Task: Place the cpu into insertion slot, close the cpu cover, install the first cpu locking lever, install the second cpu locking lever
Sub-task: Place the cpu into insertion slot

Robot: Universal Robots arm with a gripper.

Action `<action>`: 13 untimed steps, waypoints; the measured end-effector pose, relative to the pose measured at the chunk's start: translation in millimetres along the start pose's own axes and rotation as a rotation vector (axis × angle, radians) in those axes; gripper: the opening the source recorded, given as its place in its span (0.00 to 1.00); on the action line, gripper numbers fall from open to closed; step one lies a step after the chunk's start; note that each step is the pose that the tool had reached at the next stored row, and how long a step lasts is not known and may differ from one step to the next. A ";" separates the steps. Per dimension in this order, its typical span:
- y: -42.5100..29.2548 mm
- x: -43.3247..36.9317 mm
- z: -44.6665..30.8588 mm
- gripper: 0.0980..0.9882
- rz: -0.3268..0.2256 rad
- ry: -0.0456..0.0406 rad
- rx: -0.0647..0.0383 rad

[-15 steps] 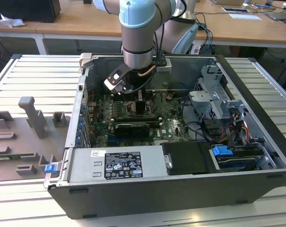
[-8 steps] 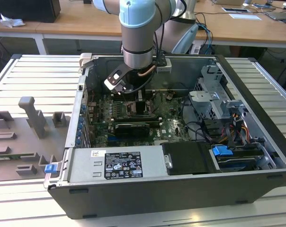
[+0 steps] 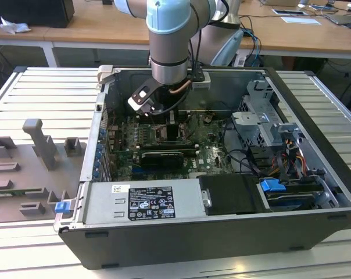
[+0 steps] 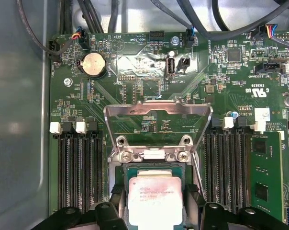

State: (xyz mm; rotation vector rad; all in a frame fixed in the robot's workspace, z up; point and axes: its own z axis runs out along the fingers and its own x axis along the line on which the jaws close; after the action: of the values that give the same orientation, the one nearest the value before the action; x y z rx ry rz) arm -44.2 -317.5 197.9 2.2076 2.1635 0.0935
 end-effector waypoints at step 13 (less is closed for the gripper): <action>2.6 0.1 -13.4 0.01 0.000 0.0001 0.020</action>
State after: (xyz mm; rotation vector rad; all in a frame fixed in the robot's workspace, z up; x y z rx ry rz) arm -42.7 -317.5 211.4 2.2186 2.1740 0.0719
